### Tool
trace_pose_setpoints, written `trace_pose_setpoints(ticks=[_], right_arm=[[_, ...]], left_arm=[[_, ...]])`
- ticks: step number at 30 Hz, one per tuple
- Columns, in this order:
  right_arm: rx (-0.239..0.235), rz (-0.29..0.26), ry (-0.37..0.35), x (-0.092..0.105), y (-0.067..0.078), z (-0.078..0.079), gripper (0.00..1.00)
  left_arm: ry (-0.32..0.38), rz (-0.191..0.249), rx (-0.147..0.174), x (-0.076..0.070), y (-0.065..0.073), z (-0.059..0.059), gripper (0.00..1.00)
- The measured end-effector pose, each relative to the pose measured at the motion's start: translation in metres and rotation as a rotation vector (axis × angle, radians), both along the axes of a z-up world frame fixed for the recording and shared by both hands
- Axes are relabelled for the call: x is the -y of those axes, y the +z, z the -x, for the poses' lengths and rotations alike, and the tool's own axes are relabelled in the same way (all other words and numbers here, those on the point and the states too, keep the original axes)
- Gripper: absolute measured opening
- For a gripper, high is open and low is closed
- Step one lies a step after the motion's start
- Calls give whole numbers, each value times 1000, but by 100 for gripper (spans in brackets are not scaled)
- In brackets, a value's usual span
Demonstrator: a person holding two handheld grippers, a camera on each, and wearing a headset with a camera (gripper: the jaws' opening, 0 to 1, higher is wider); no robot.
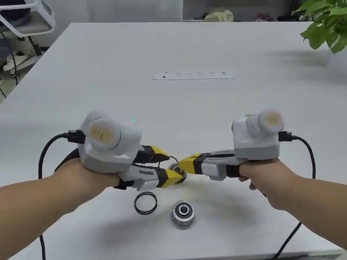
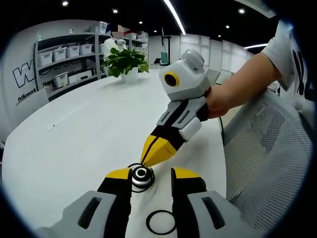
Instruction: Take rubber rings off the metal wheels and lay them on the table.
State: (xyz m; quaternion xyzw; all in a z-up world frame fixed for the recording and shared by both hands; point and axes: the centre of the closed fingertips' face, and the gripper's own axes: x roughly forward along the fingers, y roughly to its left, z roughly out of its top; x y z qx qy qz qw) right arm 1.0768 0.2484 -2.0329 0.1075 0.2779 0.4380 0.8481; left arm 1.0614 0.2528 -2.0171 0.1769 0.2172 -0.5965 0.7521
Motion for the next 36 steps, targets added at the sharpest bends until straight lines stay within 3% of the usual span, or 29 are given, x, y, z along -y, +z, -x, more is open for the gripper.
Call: trace_pose_setpoints(ticks=[8, 24, 32, 36], right_arm=[[6, -26, 0, -2, 9, 0, 0], [-3, -55, 8, -6, 17, 3, 0], [-12, -80, 18, -12, 23, 6, 0], [-15, -87, 24, -14, 25, 8, 0]], left_arm=[[22, 33, -19, -8, 9, 3, 34], [52, 90, -7, -27, 27, 12, 50], [63, 104, -16, -34, 33, 19, 60], [58, 96, -5, -39, 33, 23, 63]])
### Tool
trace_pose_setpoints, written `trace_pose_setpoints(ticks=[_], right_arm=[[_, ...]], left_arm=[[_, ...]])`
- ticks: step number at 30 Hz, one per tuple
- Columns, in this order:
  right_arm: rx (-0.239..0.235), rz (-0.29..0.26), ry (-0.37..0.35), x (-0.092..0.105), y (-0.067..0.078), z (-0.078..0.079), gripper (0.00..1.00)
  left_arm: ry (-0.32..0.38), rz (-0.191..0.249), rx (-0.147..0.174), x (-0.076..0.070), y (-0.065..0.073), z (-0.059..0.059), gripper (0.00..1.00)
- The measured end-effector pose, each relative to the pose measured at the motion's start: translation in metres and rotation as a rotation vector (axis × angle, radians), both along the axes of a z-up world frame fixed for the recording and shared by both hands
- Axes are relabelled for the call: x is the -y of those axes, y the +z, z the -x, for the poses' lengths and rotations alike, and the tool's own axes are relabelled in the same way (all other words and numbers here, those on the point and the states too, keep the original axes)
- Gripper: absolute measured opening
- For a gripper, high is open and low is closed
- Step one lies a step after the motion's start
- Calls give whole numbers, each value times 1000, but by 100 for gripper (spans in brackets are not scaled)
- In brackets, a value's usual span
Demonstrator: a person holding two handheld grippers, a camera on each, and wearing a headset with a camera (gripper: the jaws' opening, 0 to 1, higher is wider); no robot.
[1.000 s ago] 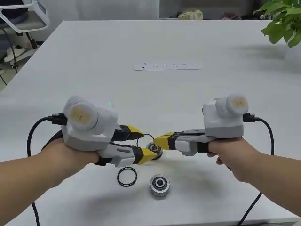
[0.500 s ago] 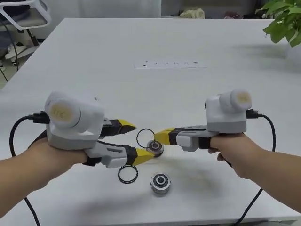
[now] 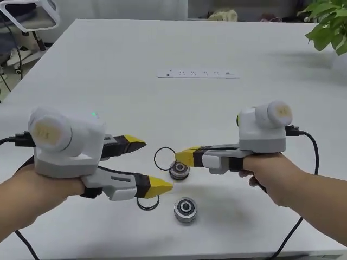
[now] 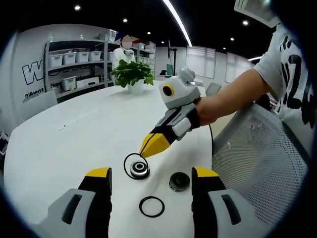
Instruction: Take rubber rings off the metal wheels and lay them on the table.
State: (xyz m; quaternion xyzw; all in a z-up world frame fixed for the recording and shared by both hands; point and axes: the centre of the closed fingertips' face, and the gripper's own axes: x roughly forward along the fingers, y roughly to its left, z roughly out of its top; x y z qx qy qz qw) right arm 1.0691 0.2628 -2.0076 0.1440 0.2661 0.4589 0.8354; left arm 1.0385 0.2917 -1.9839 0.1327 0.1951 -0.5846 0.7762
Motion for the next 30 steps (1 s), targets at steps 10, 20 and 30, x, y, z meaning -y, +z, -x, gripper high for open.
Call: trace_pose_setpoints(ticks=[10, 20, 30], right_arm=[[3, -16, 16, -8, 6, 5, 0], [-11, -23, 39, -16, 7, 13, 0], [-28, -24, 66, -25, 5, 19, 0]], left_arm=[[43, 11, 6, -18, 5, -1, 73], [84, 21, -1, -35, 7, 2, 79], [110, 24, -7, -44, 4, 5, 84]])
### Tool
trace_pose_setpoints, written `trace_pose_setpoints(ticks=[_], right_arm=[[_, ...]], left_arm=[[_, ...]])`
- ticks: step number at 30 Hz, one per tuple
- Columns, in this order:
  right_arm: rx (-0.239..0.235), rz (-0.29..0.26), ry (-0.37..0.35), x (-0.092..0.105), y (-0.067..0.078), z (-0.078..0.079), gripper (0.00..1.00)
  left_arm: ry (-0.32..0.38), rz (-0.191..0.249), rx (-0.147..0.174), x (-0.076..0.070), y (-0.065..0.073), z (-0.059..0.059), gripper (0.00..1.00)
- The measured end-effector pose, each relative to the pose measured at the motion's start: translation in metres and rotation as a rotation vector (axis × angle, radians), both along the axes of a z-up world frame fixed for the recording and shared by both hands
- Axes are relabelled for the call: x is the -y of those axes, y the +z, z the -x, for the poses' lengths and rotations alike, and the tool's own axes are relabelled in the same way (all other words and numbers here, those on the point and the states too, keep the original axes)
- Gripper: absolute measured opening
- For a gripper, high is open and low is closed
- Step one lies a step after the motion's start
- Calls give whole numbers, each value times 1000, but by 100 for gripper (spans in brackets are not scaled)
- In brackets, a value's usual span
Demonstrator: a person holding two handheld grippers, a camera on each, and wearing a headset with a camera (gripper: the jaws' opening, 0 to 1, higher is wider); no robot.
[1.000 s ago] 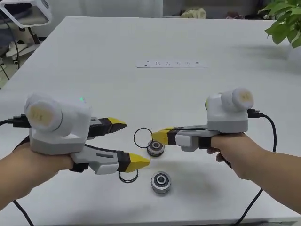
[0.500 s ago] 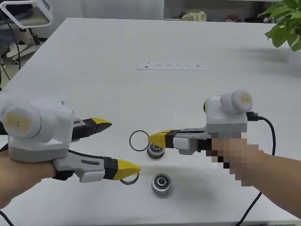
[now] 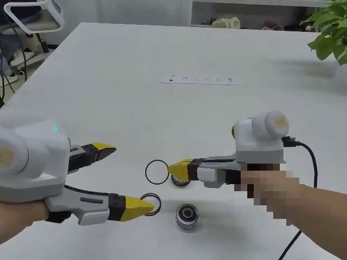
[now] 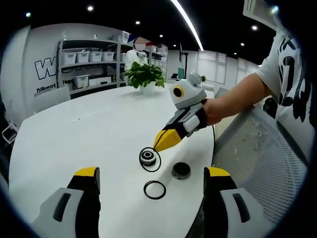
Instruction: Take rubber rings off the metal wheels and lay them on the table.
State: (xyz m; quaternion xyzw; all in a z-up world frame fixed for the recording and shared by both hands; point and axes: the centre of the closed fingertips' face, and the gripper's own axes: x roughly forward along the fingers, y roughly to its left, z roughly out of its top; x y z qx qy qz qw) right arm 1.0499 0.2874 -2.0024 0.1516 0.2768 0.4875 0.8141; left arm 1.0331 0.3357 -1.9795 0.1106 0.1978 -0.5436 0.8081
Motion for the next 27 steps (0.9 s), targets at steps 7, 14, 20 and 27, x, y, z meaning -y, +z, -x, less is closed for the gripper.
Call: trace_pose_setpoints(ticks=[7, 14, 20, 27], right_arm=[[-14, 3, 14, -5, -3, 4, 0], [-38, 18, 32, -9, -12, 9, 0], [-55, 38, 55, -14, -20, 14, 0], [-79, 56, 70, -17, -28, 19, 0]], left_arm=[[5, 0, 4, -5, 1, 1, 88], [7, -8, 14, -11, 1, 3, 91], [9, -15, 12, -16, -2, 6, 92], [20, -15, 10, -21, -4, 5, 93]])
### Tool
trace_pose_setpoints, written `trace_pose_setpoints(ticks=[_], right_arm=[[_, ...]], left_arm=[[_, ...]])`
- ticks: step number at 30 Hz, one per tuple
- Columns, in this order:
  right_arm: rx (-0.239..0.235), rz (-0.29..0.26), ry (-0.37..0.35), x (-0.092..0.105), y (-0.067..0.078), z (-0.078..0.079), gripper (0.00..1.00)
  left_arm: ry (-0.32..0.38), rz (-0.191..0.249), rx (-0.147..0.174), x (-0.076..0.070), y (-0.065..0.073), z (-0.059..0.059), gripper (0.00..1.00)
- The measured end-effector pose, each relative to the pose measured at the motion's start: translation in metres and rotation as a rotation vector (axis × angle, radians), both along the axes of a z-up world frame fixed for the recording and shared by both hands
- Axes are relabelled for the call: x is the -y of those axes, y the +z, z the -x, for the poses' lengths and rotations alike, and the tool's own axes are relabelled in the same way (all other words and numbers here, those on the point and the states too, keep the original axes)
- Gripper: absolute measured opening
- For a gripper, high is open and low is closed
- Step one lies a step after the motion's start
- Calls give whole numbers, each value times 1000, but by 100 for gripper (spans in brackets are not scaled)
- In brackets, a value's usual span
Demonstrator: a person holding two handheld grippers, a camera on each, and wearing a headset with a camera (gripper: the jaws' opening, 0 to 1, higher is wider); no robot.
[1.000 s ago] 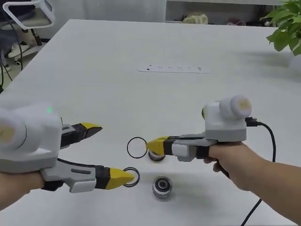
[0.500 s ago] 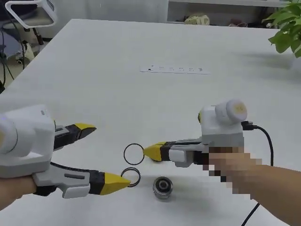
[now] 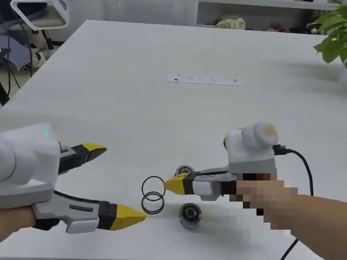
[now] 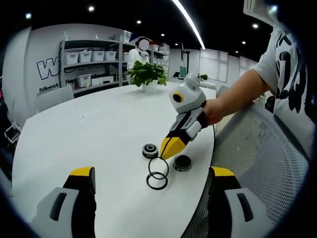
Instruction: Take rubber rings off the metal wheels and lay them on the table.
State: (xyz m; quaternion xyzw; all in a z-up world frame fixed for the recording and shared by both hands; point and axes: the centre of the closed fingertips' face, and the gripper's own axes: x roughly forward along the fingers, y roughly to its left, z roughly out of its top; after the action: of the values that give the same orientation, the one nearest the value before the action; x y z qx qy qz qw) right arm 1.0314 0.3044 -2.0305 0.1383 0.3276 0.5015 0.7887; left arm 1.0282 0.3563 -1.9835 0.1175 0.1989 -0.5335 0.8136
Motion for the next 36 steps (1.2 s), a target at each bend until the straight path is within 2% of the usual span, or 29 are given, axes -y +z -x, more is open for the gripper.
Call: trace_pose_setpoints(ticks=[14, 36], right_arm=[[-45, 65, 22, 0, -22, 4, 0], [-64, 95, 24, 0, -34, 1, 0]], left_arm=[[-12, -28, 6, -3, -6, 4, 93], [-5, -42, -9, -7, -11, 4, 92]])
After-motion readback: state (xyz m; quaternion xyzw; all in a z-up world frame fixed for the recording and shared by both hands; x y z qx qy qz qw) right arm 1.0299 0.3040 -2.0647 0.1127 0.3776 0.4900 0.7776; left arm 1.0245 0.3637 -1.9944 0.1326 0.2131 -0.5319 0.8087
